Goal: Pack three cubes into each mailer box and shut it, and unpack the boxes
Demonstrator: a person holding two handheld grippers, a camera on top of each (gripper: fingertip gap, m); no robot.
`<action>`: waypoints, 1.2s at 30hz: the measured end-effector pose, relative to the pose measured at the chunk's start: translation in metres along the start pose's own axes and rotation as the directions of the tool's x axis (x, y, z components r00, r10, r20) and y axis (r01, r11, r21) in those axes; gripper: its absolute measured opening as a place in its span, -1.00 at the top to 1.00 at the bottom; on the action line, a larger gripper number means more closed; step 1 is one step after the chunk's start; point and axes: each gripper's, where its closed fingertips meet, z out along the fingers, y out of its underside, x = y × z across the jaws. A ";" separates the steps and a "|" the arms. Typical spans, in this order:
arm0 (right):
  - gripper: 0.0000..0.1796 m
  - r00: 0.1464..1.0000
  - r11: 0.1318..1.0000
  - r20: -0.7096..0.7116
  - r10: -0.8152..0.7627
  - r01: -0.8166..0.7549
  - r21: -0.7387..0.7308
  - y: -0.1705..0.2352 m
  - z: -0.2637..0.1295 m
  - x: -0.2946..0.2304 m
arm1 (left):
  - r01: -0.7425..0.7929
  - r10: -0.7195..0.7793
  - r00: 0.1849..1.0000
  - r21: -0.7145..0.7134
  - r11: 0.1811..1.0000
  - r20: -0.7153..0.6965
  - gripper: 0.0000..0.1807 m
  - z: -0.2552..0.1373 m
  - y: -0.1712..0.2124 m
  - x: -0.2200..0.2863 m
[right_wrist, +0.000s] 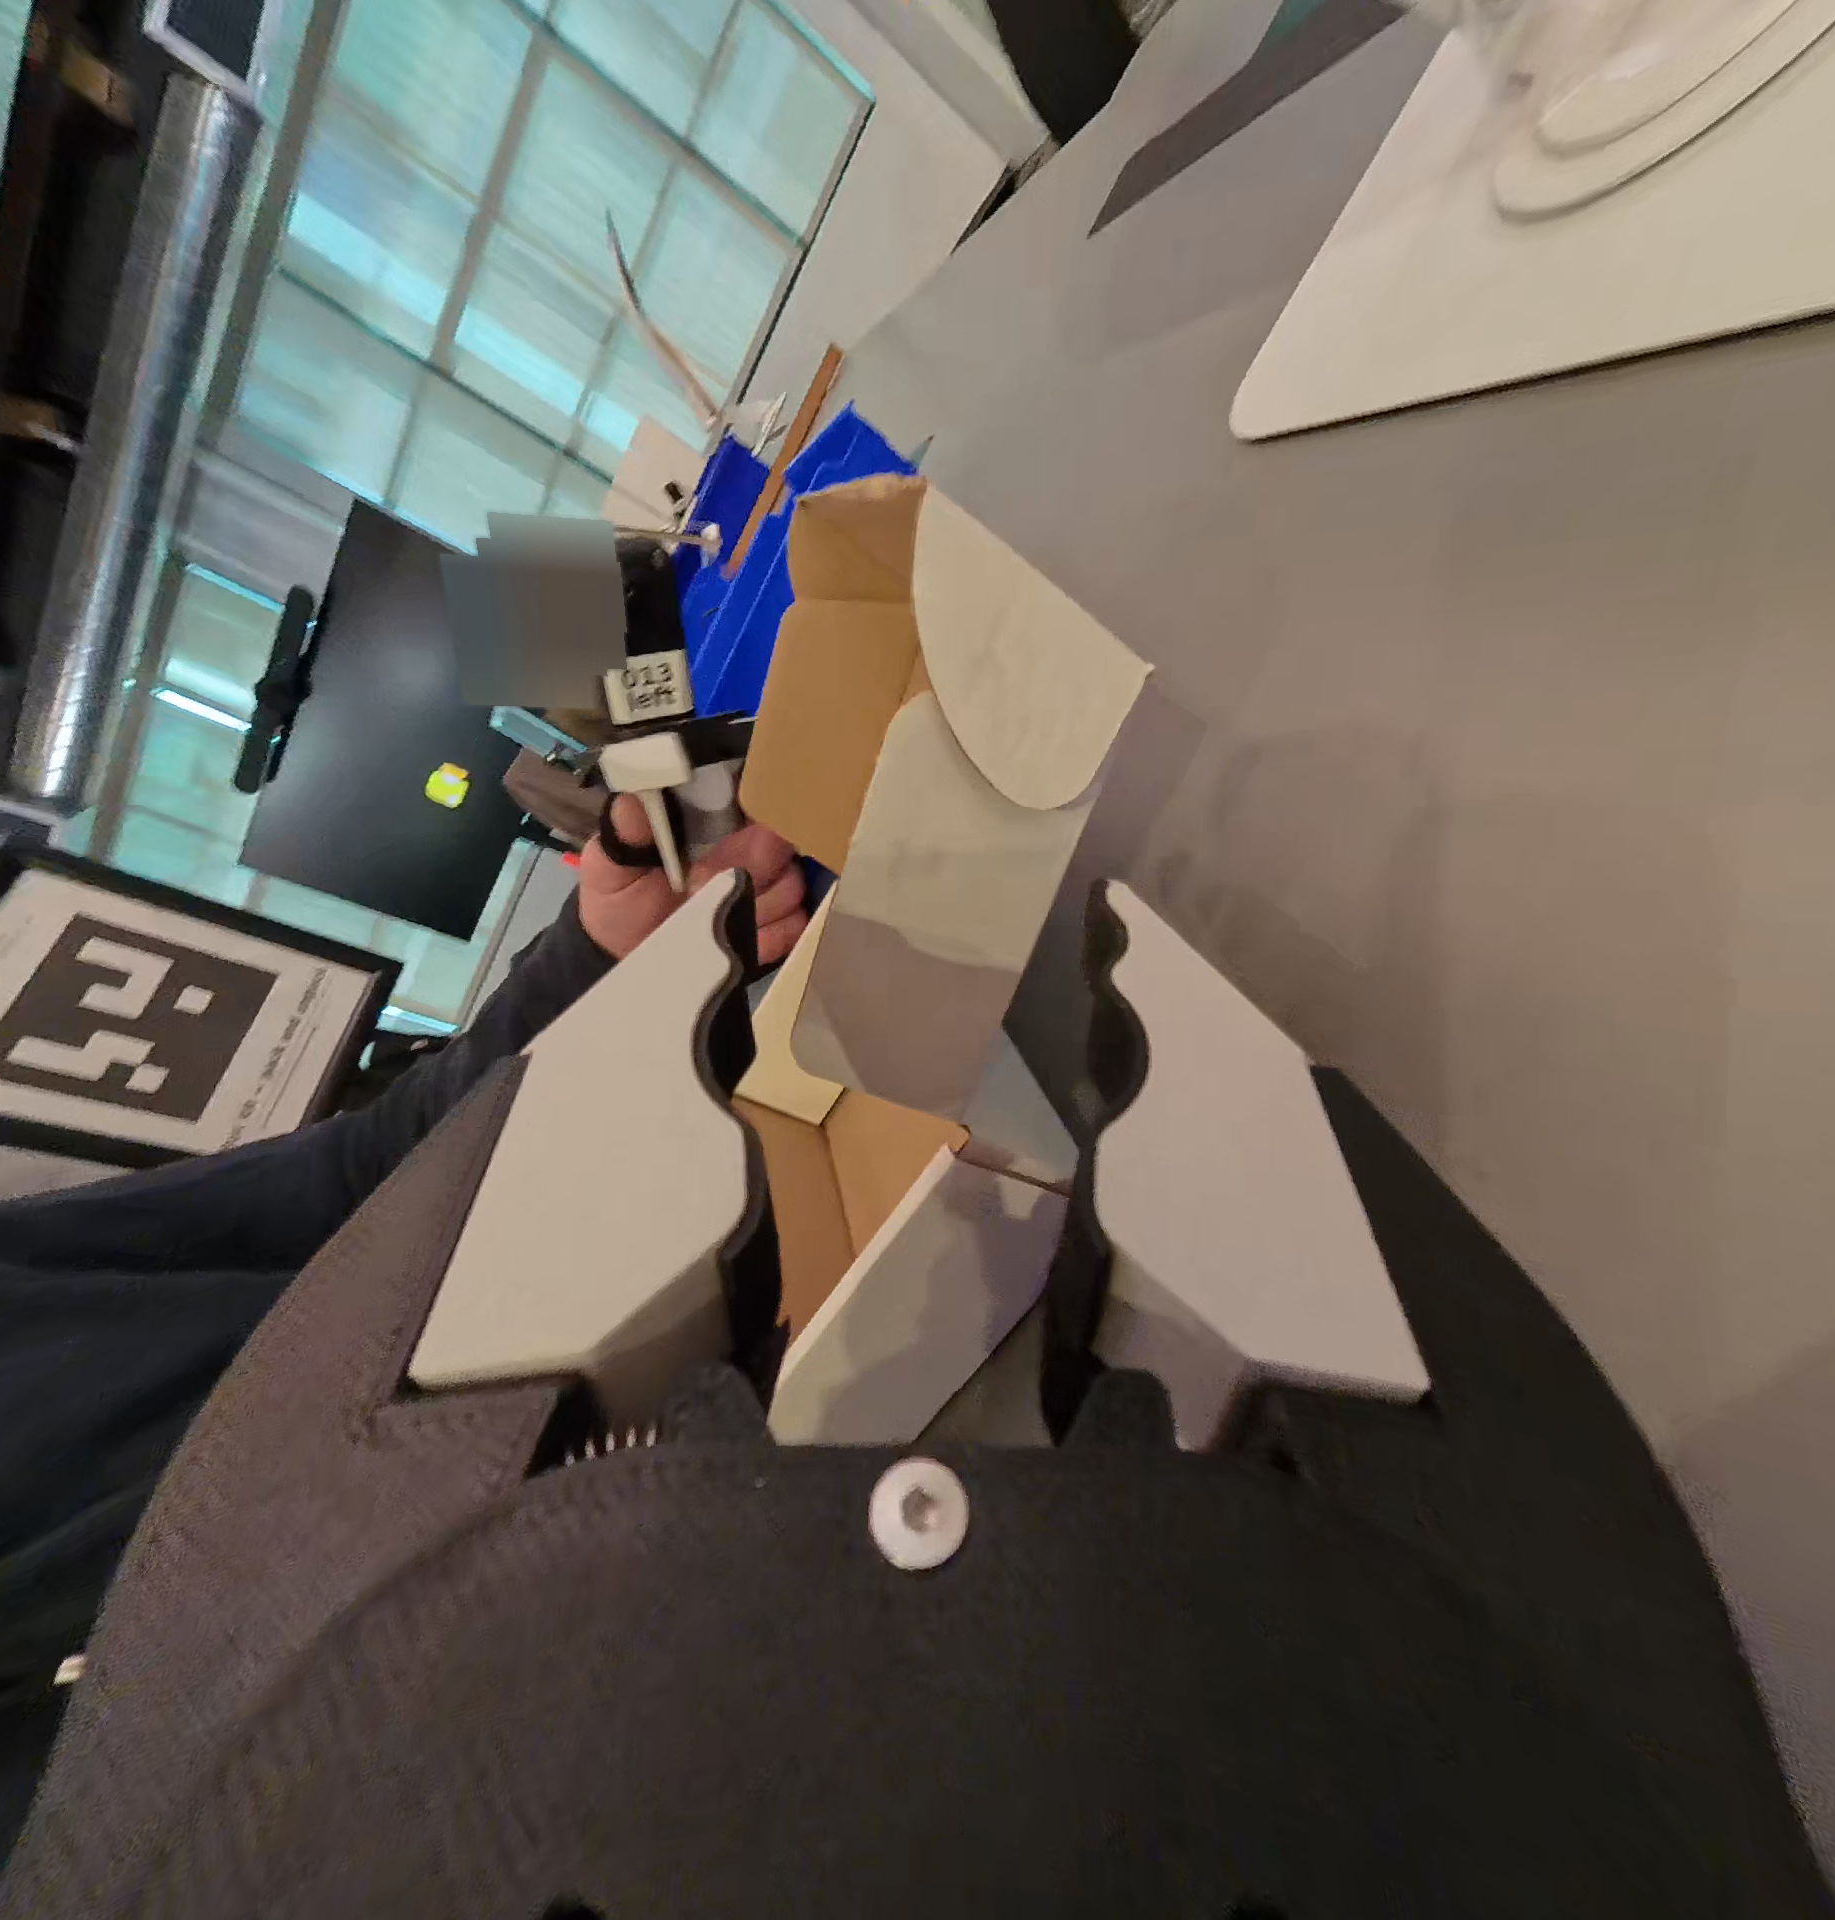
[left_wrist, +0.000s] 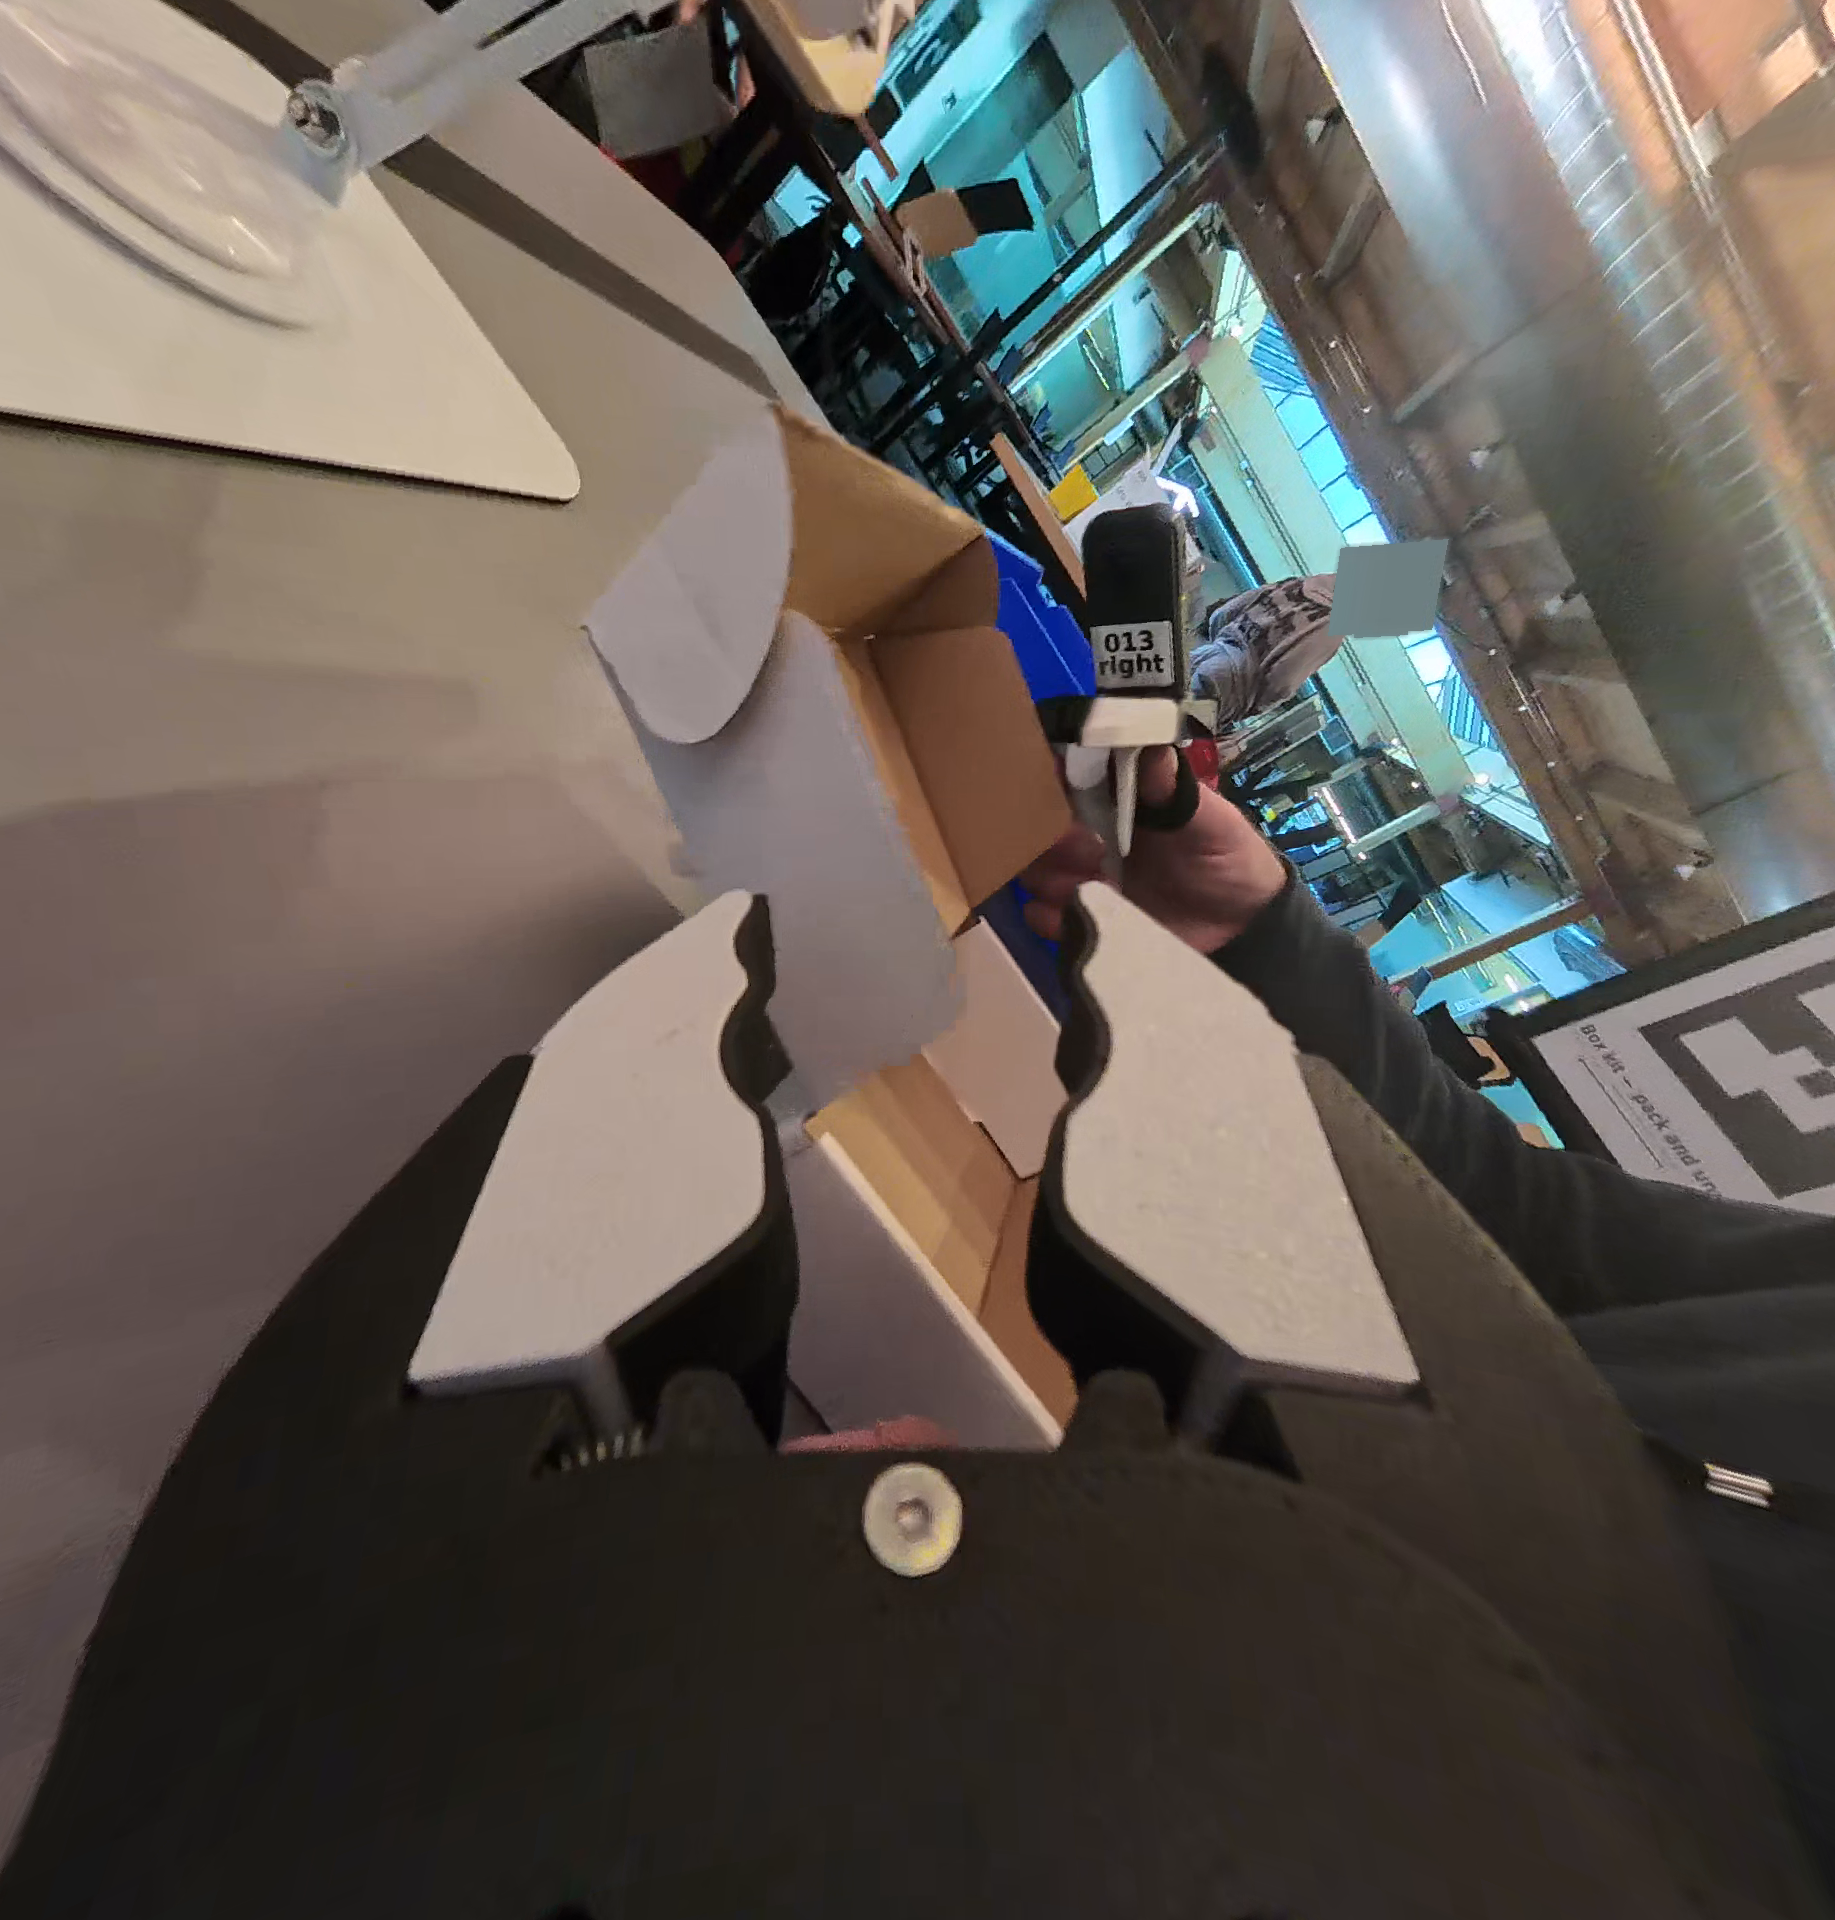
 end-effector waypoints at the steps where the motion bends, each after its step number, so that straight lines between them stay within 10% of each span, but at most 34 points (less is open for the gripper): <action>1: 0.34 1.000 1.000 0.023 0.003 -0.003 -0.015 0.003 0.003 -0.001 | 0.009 -0.009 1.000 0.000 1.000 -0.005 0.45 0.002 0.000 -0.003; 16: 0.44 0.974 0.972 0.047 -0.223 0.226 -0.069 0.010 0.012 -0.014 | -0.242 0.248 0.967 -0.086 0.966 0.060 0.58 0.006 0.006 0.004; 36: 0.46 0.594 0.647 -0.255 -0.763 0.713 -0.271 0.040 -0.002 -0.032 | -0.744 0.790 0.557 -0.268 0.612 0.257 0.63 0.002 0.044 0.036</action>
